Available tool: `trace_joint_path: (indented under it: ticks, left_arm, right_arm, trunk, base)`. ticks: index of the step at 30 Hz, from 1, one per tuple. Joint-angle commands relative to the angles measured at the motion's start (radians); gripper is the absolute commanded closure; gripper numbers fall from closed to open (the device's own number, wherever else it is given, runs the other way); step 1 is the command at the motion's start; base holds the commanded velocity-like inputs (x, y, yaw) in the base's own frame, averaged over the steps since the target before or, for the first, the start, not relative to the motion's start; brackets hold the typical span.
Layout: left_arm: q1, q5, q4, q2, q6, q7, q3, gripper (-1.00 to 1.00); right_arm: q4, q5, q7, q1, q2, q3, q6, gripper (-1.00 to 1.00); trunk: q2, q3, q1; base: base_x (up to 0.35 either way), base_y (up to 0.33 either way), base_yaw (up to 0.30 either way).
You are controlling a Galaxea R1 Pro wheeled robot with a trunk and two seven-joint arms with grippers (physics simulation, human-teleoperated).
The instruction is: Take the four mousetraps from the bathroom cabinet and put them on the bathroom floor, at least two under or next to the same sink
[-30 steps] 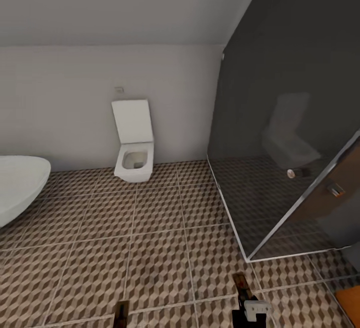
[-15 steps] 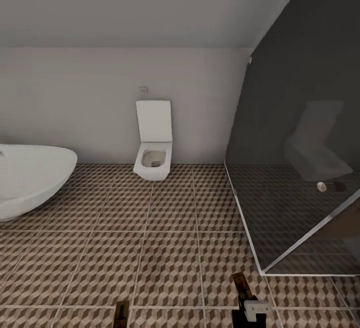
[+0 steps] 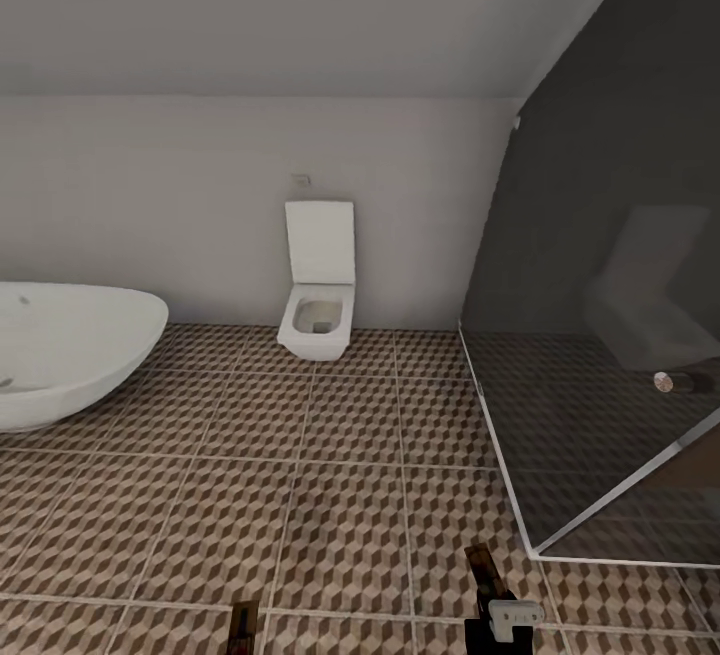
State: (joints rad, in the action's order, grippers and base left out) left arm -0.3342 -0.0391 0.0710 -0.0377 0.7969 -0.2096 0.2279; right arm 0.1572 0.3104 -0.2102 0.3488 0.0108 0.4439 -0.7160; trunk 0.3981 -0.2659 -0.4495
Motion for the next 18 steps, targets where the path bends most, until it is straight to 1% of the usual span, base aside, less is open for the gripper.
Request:
trace_joint_path:
  ticks: [1,4,6,18]
  left_arm:
    - [-0.002,-0.002,0.004,-0.001,0.005,-0.007,0.008,1.00]
    - [-0.002,-0.002,0.004,-0.001,0.005,-0.007,0.008,1.00]
    - [-0.002,-0.002,0.004,-0.001,0.005,-0.007,0.008,1.00]
    - [-0.002,-0.002,0.004,-0.001,0.005,-0.007,0.008,1.00]
  right_arm:
    - [-0.001,0.008,-0.003,0.001,0.000,0.009,-0.003,1.00]
    - [-0.001,0.008,-0.003,0.001,0.000,0.009,-0.003,1.00]
    - [-0.001,0.009,-0.003,0.001,0.000,0.009,-0.003,1.00]
    - [-0.001,0.008,-0.003,0.001,0.000,0.009,-0.003,1.00]
  trunk:
    - [0.002,-0.002,-0.001]
    - [0.002,-0.002,-0.001]
    - [0.002,-0.002,-0.001]
    - [0.002,0.001,-0.001]
  base:
    - [0.017,0.000,0.001]
    - [0.084,0.047,0.001]
    - [0.155,0.162,-0.024]
    - [0.190,0.228,-0.059]
